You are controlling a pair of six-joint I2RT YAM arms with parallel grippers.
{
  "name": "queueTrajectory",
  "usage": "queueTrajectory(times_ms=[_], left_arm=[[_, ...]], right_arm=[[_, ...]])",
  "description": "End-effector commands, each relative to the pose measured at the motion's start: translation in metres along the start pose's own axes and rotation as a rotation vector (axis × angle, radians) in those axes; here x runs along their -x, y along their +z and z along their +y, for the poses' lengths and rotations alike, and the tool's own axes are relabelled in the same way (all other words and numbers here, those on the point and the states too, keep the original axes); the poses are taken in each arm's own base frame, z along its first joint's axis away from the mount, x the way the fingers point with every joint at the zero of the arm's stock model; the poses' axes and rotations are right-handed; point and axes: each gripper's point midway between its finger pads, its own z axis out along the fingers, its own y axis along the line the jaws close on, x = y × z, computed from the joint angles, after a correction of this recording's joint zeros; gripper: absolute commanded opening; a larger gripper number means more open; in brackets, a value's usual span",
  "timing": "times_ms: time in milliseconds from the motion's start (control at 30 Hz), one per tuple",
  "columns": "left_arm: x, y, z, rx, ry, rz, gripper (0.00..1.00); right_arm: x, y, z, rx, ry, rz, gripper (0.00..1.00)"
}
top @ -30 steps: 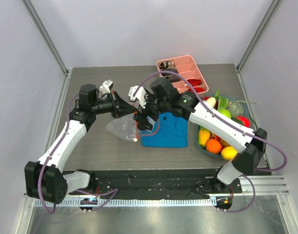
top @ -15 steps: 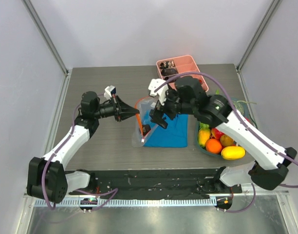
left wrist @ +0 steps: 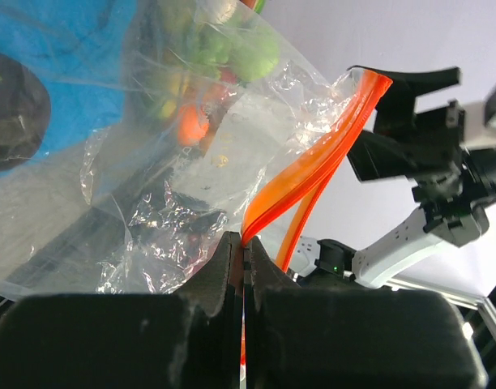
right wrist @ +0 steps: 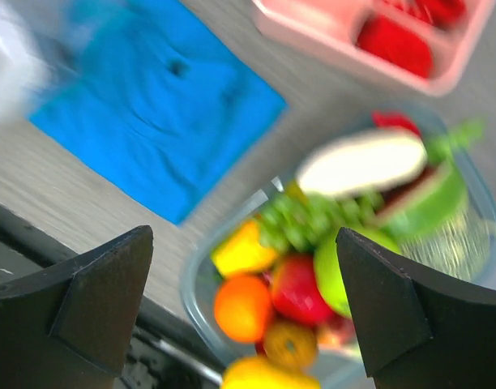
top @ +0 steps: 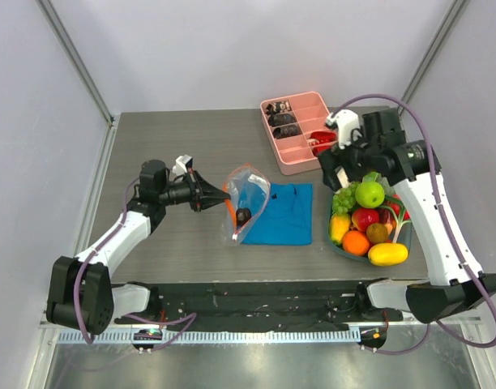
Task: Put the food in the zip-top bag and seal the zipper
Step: Place the fake fruit in the zipper food storage bag, then pick up the fake fruit from the bin.
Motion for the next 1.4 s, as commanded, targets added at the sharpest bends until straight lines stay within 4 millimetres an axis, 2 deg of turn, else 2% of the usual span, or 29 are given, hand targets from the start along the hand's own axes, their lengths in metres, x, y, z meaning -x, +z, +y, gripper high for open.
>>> queueTrajectory(times_ms=[0, 100, 233, 667, 867, 967, 1033, 1167, 1200, 1233, 1267, 1333, 1367], left_arm=[[0.003, -0.003, -0.016, -0.022, 0.076, -0.015, 0.0], [0.002, -0.004, -0.014, -0.015, 0.077, -0.018, 0.0], [0.0, -0.005, -0.014, -0.013, 0.081, -0.018, 0.0], [0.0, -0.006, -0.015, -0.013, 0.09, -0.029, 0.0], [0.001, -0.006, -0.017, -0.011, 0.094, -0.025, 0.0], [0.0, -0.006, -0.017, -0.007, 0.099, -0.021, 0.0], [0.001, -0.006, -0.015, -0.001, 0.094, -0.027, 0.0], [-0.001, -0.006, -0.014, 0.004, 0.094, -0.026, 0.0], [0.0, -0.007, -0.014, 0.004, 0.099, -0.027, 0.0], [-0.001, -0.007, -0.013, 0.005, 0.102, -0.029, 0.0], [-0.001, -0.007, -0.012, 0.011, 0.096, -0.026, 0.0], [-0.001, -0.007, -0.011, 0.014, 0.097, -0.028, 0.0], [-0.001, -0.007, -0.01, 0.016, 0.092, -0.027, 0.0]], right_arm=[[-0.059, -0.026, -0.035, -0.104, 0.056, 0.155, 1.0], [-0.09, -0.03, -0.06, -0.191, 0.117, 0.256, 1.0], [-0.126, -0.021, -0.08, -0.268, 0.181, 0.402, 1.0], [-0.151, 0.037, -0.105, -0.322, 0.278, 0.509, 1.0], [-0.164, 0.052, -0.119, -0.341, 0.307, 0.545, 1.0], [-0.167, 0.056, -0.12, -0.334, 0.313, 0.559, 0.92], [-0.166, 0.053, -0.122, -0.341, 0.313, 0.552, 0.81], [-0.156, 0.037, -0.123, -0.351, 0.287, 0.53, 0.68], [-0.144, 0.027, -0.124, -0.36, 0.278, 0.487, 0.64], [-0.141, 0.02, -0.119, -0.341, 0.274, 0.484, 0.62], [-0.126, 0.013, -0.119, -0.331, 0.259, 0.436, 0.59], [-0.104, 0.005, -0.1, -0.225, 0.253, 0.349, 0.55], [-0.085, -0.001, -0.096, -0.195, 0.226, 0.29, 0.53]])
